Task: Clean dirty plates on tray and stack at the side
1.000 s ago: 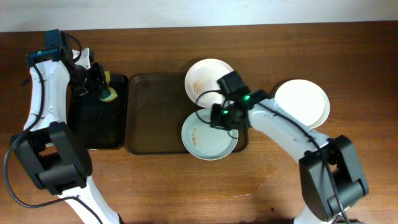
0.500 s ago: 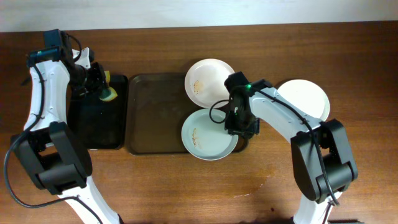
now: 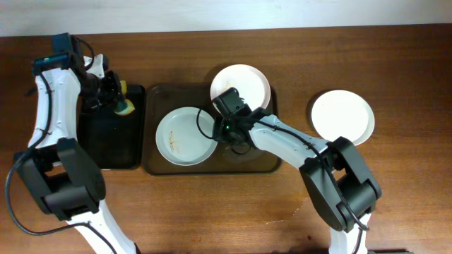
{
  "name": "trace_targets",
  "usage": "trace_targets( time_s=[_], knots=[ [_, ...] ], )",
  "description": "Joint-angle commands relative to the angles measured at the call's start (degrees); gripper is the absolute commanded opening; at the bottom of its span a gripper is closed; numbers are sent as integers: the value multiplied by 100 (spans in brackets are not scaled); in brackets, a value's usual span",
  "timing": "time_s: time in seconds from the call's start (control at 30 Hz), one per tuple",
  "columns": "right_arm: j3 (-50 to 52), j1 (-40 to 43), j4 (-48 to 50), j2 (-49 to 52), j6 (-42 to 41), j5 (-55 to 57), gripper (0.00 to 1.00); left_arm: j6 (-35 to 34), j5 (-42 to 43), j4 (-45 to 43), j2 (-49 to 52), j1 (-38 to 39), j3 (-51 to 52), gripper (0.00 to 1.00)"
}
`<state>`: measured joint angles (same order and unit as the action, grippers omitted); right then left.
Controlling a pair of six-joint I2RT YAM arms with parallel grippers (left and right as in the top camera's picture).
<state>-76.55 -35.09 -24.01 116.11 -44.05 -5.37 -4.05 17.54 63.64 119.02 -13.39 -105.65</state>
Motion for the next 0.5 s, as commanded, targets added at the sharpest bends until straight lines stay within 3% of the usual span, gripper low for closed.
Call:
trace_targets(
  time_s=[0.0,0.07,0.17,0.3,0.47],
  knots=[
    [-111,33,326,313,52,-190,32,92,105,55,-146,413,-9,1],
    [-116,24,398,337,48,-168,26,87,107,57,-146,619,-9,1],
    [-116,24,501,514,-155,-258,4,85,107,140,-144,997,-9,1],
    [-116,28,472,514,-192,-505,4,0,-85,-129,-140,1451,455,1],
    [-116,31,459,514,-188,-538,4,-280,-271,-1834,-140,1792,2404,1]
  ],
)
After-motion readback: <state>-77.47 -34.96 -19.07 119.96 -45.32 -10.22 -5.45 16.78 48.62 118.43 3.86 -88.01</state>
